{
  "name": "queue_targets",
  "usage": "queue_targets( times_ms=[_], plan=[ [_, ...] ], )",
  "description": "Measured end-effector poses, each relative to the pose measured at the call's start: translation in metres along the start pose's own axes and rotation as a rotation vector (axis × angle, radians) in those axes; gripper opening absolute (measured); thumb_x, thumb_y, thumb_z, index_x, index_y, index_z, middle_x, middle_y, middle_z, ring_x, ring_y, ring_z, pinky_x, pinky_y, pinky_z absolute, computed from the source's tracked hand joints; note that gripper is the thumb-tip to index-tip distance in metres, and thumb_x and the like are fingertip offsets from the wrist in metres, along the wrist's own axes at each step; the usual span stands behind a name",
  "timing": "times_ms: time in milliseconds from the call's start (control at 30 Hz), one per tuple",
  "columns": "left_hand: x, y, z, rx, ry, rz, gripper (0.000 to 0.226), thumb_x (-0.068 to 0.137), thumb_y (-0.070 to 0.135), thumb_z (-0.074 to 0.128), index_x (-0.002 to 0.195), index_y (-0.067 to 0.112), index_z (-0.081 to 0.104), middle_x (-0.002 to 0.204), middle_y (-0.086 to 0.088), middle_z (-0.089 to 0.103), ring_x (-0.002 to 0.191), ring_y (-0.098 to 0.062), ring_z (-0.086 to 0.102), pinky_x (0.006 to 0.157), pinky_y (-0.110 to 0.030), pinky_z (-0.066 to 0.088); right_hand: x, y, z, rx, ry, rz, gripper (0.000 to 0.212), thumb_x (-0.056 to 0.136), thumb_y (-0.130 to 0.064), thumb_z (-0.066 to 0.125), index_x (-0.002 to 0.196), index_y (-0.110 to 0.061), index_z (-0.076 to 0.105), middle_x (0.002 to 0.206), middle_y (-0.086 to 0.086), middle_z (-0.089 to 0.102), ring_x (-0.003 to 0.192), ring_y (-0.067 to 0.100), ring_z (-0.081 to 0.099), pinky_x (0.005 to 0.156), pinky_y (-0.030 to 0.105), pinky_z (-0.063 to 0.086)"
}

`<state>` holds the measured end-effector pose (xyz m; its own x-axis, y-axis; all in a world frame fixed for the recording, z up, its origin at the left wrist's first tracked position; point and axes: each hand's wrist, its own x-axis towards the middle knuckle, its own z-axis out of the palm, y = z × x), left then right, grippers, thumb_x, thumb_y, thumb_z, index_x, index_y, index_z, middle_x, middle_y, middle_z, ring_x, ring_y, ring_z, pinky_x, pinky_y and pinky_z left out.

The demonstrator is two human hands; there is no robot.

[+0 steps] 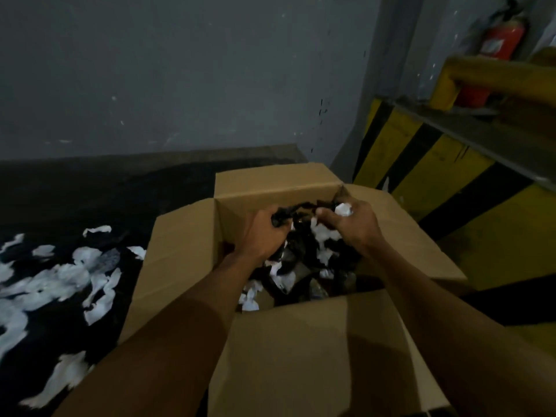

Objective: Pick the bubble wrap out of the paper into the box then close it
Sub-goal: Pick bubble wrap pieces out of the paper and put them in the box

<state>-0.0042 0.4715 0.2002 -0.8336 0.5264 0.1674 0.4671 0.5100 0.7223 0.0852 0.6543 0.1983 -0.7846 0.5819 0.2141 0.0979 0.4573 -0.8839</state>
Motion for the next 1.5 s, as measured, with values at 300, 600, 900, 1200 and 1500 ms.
queue_targets(
  times_ms=[300,600,900,1200,1500],
  plan=[
    [-0.007,-0.020,0.012,0.049,-0.058,-0.042,0.043,0.084,0.051,0.059,0.121,0.029,0.062,0.120,0.000,0.064,0.108,-0.017,0.059,0.086,-0.022,0.041,-0.007,0.025,0.008,0.006,-0.097,0.130,0.060,0.069,-0.057,0.077,0.116,-0.023,0.063,0.114,-0.001,0.066,0.101,0.018,0.063,0.079,0.037,0.055],
    [-0.014,-0.010,0.000,0.060,0.051,-0.030,0.032,0.091,0.035,0.059,0.118,0.018,0.064,0.110,0.001,0.068,0.098,-0.013,0.060,0.081,-0.018,0.041,-0.008,0.003,0.000,0.070,-0.018,0.067,0.047,0.083,-0.056,0.064,0.117,-0.024,0.062,0.109,0.000,0.066,0.100,0.016,0.062,0.079,0.026,0.046],
    [-0.043,-0.020,-0.039,0.177,0.226,-0.042,0.040,0.088,0.041,0.058,0.122,0.020,0.060,0.123,-0.004,0.059,0.109,-0.020,0.056,0.092,-0.032,0.047,-0.016,-0.027,0.033,-0.067,-0.048,0.023,0.050,0.078,-0.064,0.054,0.111,-0.027,0.063,0.100,-0.004,0.069,0.097,0.017,0.062,0.089,0.035,0.049],
    [-0.123,-0.075,-0.140,0.212,0.443,-0.148,0.038,0.085,0.038,0.060,0.118,0.018,0.063,0.115,-0.006,0.062,0.104,-0.021,0.059,0.091,-0.032,0.048,-0.065,-0.114,0.155,0.032,-0.241,-0.135,0.033,0.088,-0.049,0.059,0.112,-0.026,0.061,0.106,0.000,0.064,0.097,0.020,0.060,0.086,0.040,0.052],
    [-0.260,-0.187,-0.267,0.285,0.539,-0.279,0.034,0.089,0.037,0.058,0.118,0.021,0.062,0.119,-0.004,0.061,0.109,-0.019,0.057,0.091,-0.027,0.043,-0.182,-0.202,0.299,0.036,-0.286,-0.263,0.032,0.087,-0.043,0.062,0.110,-0.020,0.065,0.106,0.004,0.067,0.096,0.016,0.063,0.087,0.036,0.052]
  ],
)
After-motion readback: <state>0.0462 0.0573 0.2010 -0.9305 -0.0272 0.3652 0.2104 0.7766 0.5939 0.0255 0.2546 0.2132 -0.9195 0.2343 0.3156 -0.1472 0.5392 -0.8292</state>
